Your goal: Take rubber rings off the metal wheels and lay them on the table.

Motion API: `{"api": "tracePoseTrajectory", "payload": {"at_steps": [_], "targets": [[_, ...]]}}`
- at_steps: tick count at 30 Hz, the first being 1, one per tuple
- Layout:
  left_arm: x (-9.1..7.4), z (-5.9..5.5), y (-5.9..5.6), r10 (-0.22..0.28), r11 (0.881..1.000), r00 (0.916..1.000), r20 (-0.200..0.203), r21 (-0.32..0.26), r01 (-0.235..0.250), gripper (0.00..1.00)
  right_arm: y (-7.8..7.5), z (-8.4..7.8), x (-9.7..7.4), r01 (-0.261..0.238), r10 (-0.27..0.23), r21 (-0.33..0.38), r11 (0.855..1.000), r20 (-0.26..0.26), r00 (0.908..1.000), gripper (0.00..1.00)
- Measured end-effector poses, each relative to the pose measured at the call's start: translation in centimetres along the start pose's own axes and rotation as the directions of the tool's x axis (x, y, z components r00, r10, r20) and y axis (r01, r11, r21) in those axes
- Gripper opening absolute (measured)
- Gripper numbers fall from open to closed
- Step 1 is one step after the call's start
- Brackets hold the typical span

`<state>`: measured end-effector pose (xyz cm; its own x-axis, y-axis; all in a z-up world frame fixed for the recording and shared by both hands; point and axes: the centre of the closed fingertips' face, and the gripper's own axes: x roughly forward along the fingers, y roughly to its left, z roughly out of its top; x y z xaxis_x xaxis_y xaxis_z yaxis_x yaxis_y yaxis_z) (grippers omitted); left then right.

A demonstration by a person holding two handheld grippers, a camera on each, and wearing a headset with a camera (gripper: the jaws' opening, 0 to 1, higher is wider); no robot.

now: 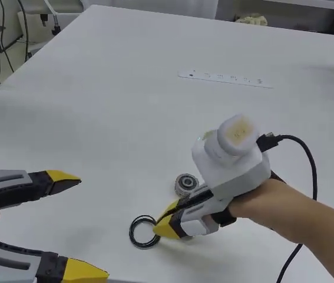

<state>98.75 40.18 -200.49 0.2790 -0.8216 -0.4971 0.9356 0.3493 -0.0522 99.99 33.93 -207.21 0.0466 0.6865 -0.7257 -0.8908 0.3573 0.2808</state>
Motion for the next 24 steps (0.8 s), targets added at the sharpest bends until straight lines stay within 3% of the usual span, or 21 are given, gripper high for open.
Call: {"api": "tracePoseTrajectory", "payload": {"at_steps": [6, 13, 24], "targets": [[0.0, 0.0, 0.0, 0.002, 1.0, 1.0, -0.001, -0.002, -0.002, 0.8, -0.2, -0.2, 0.0, 0.025, -0.027, -0.062, 0.998, -0.035, 0.999, 0.08], [0.0, 0.0, 0.0, 0.001, 1.0, 1.0, -0.001, -0.003, -0.001, 0.8, -0.1, -0.5, -0.4, 0.018, -0.022, -0.065, 0.998, -0.059, 0.998, 0.05], [0.0, 0.0, -0.1, -0.001, 1.0, 1.0, -0.001, -0.003, 0.001, 0.8, -0.5, -0.3, -1.1, 0.04, -0.043, -0.065, 0.997, -0.054, 0.9976, 0.09]]}}
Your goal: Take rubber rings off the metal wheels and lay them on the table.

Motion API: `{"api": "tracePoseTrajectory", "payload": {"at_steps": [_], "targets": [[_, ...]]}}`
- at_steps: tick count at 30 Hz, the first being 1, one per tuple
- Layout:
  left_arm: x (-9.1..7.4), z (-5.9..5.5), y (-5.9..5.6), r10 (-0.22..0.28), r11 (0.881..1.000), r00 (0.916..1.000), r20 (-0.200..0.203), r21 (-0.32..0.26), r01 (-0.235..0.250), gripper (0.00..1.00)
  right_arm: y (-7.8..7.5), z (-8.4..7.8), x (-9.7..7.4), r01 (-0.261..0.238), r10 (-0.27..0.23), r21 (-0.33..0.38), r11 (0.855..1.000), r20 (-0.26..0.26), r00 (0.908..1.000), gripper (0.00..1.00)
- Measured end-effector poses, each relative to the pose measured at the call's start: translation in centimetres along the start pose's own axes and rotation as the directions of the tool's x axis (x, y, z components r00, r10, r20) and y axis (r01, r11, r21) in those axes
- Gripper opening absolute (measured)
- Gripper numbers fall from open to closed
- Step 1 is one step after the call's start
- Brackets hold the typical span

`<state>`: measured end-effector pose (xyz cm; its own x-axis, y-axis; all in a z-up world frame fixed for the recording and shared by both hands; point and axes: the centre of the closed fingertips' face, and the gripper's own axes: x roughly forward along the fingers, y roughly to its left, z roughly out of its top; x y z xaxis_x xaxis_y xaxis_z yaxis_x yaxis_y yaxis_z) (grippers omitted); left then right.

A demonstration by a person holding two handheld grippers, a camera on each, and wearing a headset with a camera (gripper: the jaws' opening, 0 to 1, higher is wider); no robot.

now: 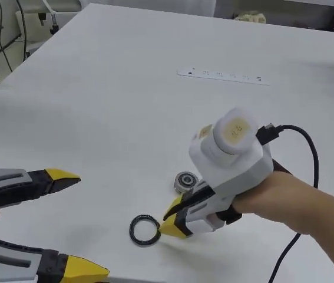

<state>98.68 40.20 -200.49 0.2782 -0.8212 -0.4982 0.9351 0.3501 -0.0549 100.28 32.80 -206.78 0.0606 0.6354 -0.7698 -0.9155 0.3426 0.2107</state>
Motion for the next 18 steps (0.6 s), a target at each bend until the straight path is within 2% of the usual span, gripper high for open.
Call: {"api": "tracePoseTrajectory", "payload": {"at_steps": [6, 10, 14, 18], "targets": [[0.0, 0.0, -0.2, -0.008, 1.0, 1.0, -0.002, 0.002, 0.008, 0.8, -0.4, 0.7, -0.8, 0.014, -0.015, 0.009, 1.0, 0.035, 0.9993, 0.11], [0.0, 0.1, -0.2, -0.009, 1.0, 1.0, 0.001, -0.001, 0.009, 0.81, -0.7, 1.5, -1.4, 0.025, -0.027, 0.022, 0.999, 0.076, 0.9967, 0.16], [0.0, 0.1, -0.3, -0.012, 1.0, 0.9999, -0.002, 0.002, 0.012, 0.82, -1.0, 2.5, -2.4, 0.035, -0.038, 0.03, 0.999, 0.126, 0.9914, 0.2], [0.0, -0.1, -0.2, -0.008, 1.0, 0.9999, -0.012, 0.008, 0.008, 0.83, -1.2, 3.4, -3.5, 0.045, -0.051, 0.041, 0.998, 0.177, 0.9828, 0.28]]}}
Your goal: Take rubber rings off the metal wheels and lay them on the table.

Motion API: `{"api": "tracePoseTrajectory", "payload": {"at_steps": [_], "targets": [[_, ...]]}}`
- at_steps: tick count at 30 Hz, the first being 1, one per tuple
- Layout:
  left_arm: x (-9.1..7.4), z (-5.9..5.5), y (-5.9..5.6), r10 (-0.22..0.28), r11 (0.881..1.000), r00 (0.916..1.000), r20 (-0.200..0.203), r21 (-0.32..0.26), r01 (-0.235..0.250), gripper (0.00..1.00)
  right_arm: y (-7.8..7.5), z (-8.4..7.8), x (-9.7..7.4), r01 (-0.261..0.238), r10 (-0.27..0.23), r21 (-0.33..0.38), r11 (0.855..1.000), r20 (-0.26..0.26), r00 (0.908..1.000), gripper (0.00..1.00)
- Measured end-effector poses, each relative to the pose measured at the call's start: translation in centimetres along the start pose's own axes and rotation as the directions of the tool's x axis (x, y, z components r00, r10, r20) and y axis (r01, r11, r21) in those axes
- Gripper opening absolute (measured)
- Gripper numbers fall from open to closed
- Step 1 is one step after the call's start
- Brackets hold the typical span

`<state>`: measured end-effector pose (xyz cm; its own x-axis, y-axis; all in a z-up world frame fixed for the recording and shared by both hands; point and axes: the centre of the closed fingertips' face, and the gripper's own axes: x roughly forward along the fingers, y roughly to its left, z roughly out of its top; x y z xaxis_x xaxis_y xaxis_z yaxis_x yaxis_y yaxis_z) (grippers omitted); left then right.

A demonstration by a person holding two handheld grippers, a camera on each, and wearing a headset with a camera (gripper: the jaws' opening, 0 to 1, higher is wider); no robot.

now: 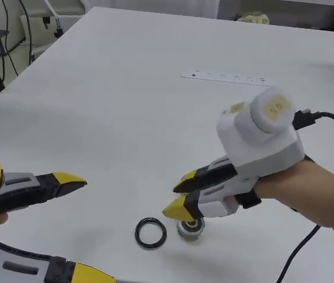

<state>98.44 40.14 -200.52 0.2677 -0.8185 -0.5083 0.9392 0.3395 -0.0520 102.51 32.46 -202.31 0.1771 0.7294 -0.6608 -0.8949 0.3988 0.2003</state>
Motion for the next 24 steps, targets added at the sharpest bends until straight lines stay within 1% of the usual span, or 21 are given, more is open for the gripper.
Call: {"api": "tracePoseTrajectory", "payload": {"at_steps": [2, 4, 6, 8, 10, 12, 15, 17, 21, 24], "targets": [[0.0, 0.0, 0.0, -0.003, 1.0, 1.0, 0.003, -0.005, 0.003, 0.84, 0.1, 0.9, -0.5, 0.0, 0.0, 0.017, 1.0, 0.043, 0.9991, 0.32], [0.1, 0.1, -0.1, -0.011, 1.0, 0.9999, 0.008, -0.012, 0.011, 0.85, 0.0, 1.7, -0.9, 0.011, -0.013, 0.025, 1.0, 0.081, 0.9966, 0.39], [0.2, 0.1, -0.3, -0.022, 1.0, 0.9997, 0.008, -0.01, 0.022, 0.86, -0.3, 2.0, -1.5, 0.037, -0.038, 0.018, 0.999, 0.088, 0.9953, 0.46], [0.3, 0.2, -0.4, -0.027, 1.0, 0.9996, 0.006, 0.001, 0.027, 0.87, -0.5, 1.9, -2.0, 0.056, -0.056, -0.003, 0.998, 0.078, 0.9954, 0.5], [0.3, 0.5, -0.4, -0.027, 1.0, 0.9994, 0.02, 0.0, 0.027, 0.89, -0.6, 1.8, -2.5, 0.072, -0.071, -0.016, 0.997, 0.071, 0.9949, 0.52], [0.2, 0.6, -0.4, -0.025, 1.0, 0.9993, 0.029, -0.01, 0.025, 0.9, -0.6, 1.9, -3.1, 0.078, -0.077, -0.017, 0.997, 0.078, 0.994, 0.56], [0.2, 0.7, -0.3, -0.021, 1.0, 0.9994, 0.029, -0.006, 0.021, 0.93, -0.3, 2.1, -4.3, 0.088, -0.085, -0.03, 0.996, 0.102, 0.9912, 0.62], [0.2, 0.6, -0.3, -0.019, 1.0, 0.9994, 0.027, -0.001, 0.019, 0.92, 0.1, 2.1, -5.1, 0.093, -0.088, -0.034, 0.995, 0.113, 0.9896, 0.67], [0.2, 0.9, -0.3, -0.025, 1.0, 0.9988, 0.042, -0.01, 0.026, 0.93, 0.9, 2.0, -6.3, 0.094, -0.087, -0.046, 0.995, 0.134, 0.9871, 0.79], [0.2, 0.8, -0.4, -0.029, 1.0, 0.9988, 0.039, -0.007, 0.029, 0.93, 1.1, 1.5, -7.4, 0.119, -0.108, -0.06, 0.991, 0.158, 0.9814, 0.83]]}}
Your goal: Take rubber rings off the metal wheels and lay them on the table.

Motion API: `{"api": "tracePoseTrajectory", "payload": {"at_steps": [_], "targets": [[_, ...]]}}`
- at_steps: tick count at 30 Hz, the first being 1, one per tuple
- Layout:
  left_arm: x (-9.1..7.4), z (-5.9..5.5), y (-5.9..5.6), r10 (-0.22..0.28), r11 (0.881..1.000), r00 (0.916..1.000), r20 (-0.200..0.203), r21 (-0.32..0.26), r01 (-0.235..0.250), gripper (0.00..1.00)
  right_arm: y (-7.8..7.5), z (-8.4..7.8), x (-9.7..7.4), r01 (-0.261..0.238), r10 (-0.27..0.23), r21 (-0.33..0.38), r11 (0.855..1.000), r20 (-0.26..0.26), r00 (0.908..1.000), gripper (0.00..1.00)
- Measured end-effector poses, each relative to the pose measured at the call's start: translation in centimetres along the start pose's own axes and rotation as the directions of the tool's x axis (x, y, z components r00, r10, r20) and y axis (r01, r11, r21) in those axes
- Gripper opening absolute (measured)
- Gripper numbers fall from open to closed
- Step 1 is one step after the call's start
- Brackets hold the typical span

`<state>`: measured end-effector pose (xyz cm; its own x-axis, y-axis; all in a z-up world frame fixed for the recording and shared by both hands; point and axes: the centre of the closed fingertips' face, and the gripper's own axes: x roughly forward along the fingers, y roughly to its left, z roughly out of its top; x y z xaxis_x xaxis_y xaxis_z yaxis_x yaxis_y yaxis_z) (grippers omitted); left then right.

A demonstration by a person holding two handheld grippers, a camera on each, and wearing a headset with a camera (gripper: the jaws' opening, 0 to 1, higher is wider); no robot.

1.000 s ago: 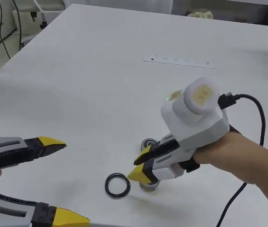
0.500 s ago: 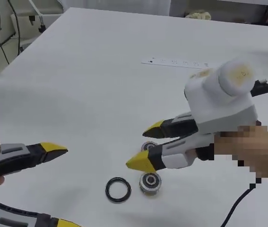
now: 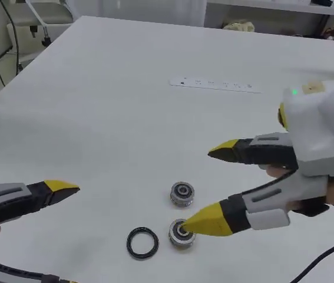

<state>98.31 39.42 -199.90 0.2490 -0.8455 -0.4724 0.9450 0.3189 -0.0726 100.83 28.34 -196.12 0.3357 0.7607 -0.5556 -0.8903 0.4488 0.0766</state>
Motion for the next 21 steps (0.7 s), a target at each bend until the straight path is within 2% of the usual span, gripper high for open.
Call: {"api": "tracePoseTrajectory", "payload": {"at_steps": [2, 8, 16, 21], "targets": [[0.0, -0.1, 0.0, 0.002, 1.0, 1.0, -0.004, 0.002, -0.002, 0.93, 0.1, -0.1, -0.7, 0.013, -0.013, -0.002, 1.0, 0.032, 0.9994, 0.87], [0.0, 0.0, 0.0, 0.005, 1.0, 1.0, 0.001, 0.003, -0.005, 0.94, -0.2, -1.6, -2.8, 0.061, -0.067, 0.07, 0.996, 0.092, 0.9935, 0.94], [0.1, -0.1, -0.1, 0.001, 1.0, 1.0, -0.008, 0.007, -0.001, 0.94, -1.0, -4.8, -4.5, 0.132, -0.149, 0.163, 0.978, 0.097, 0.984, 0.97], [0.1, -0.2, -0.2, -0.001, 1.0, 0.9999, -0.015, 0.01, 0.001, 0.94, -1.2, -6.8, -5.3, 0.167, -0.19, 0.224, 0.96, 0.086, 0.9781, 0.97]]}}
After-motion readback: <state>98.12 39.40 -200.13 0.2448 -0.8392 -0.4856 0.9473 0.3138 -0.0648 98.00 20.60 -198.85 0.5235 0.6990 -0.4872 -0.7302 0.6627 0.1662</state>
